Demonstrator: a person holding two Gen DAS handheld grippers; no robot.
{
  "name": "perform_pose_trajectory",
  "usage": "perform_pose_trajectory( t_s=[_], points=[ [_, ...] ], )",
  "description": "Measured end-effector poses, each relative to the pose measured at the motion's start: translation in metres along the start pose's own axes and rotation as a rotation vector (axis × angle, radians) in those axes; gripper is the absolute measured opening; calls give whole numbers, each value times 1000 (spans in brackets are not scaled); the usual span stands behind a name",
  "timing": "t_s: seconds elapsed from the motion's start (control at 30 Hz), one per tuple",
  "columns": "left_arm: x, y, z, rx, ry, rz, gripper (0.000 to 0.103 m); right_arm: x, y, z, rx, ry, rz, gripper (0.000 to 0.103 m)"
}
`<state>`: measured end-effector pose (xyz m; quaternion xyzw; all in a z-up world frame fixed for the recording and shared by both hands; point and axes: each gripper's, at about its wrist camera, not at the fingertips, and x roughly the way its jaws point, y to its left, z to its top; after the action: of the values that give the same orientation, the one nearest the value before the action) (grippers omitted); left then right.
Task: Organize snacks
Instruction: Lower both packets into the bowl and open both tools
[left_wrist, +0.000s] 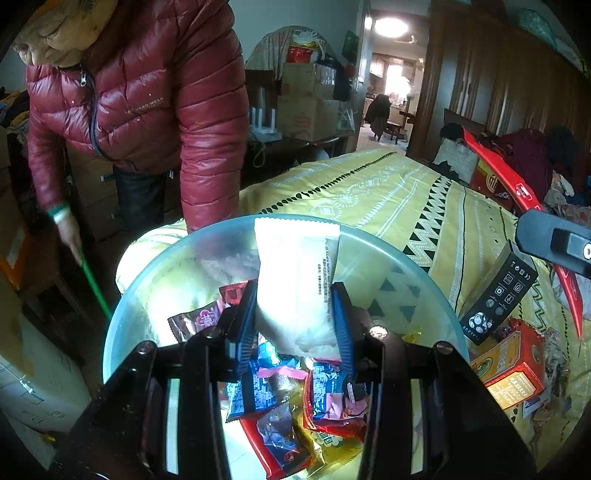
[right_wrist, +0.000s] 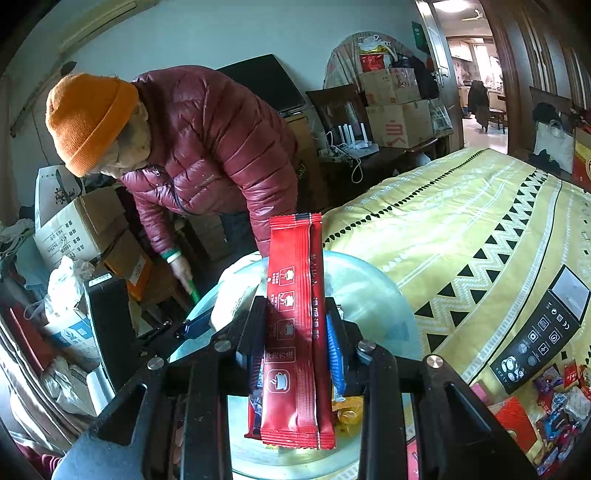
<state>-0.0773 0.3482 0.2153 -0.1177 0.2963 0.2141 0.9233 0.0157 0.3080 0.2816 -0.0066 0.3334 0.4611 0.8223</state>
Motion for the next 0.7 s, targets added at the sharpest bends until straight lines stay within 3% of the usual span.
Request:
perform_pose_trajectory(
  t_s=[0.7],
  points=[
    [9, 5, 2, -7, 26, 2, 39, 18, -2, -1, 27, 30, 19, 33]
  ],
)
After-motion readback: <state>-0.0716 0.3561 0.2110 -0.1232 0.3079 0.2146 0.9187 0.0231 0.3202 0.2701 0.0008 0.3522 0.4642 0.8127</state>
